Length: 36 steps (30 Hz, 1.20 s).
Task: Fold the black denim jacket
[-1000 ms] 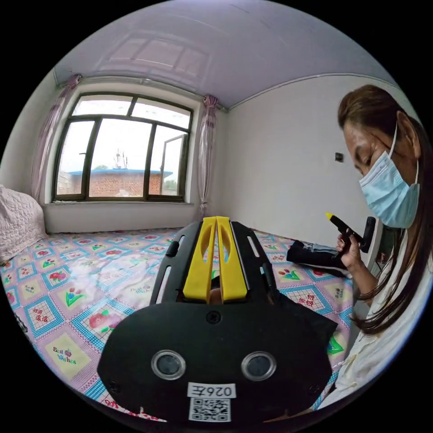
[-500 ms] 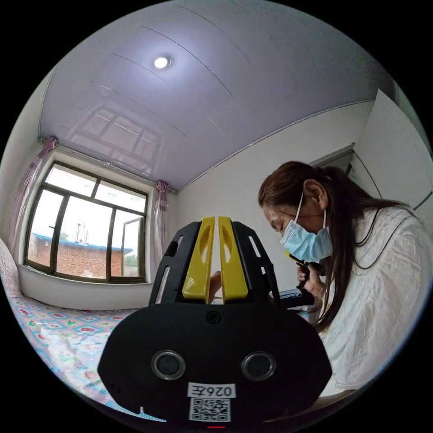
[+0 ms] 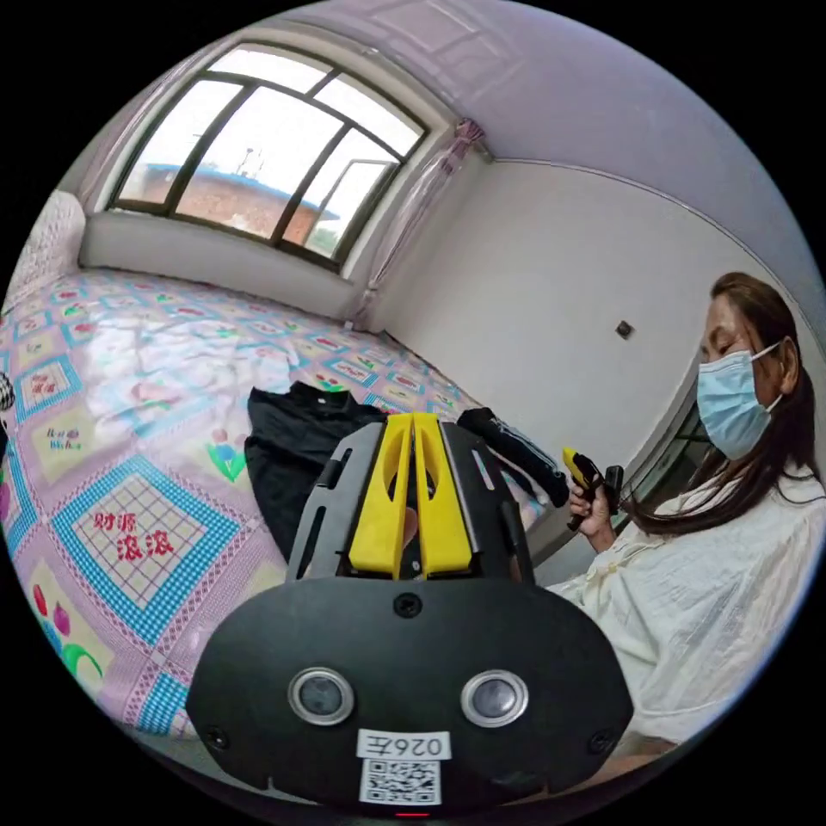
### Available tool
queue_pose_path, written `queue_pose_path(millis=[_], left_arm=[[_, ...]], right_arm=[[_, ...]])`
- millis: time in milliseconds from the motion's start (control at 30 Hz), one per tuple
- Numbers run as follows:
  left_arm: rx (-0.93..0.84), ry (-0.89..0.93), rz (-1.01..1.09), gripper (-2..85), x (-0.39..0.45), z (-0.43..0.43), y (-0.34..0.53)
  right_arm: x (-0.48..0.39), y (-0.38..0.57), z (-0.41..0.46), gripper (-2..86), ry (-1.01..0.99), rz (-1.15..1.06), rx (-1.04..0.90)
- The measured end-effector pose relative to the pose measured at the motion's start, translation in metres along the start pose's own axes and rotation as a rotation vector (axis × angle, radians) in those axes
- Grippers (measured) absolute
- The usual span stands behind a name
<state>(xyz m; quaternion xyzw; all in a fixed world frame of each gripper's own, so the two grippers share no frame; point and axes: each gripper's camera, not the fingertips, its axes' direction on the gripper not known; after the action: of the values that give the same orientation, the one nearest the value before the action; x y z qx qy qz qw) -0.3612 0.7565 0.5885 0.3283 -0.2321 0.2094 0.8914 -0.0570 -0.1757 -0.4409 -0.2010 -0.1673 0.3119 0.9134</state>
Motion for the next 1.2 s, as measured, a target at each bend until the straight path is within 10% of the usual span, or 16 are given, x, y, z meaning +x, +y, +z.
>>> queue_pose_path(millis=[333, 1200], left_arm=[[-0.291, -0.311, -0.237, 9.2, -0.058, 0.075, 0.052], [-0.393, -0.088, -0.406, 9.3, -0.096, 0.187, -0.026]], right_arm=[[0.094, 0.036, 0.102, -0.9, 0.281, 0.099, -0.410], [0.277, 0.039, 0.249, 8.0, 0.088, 0.445, -0.542]])
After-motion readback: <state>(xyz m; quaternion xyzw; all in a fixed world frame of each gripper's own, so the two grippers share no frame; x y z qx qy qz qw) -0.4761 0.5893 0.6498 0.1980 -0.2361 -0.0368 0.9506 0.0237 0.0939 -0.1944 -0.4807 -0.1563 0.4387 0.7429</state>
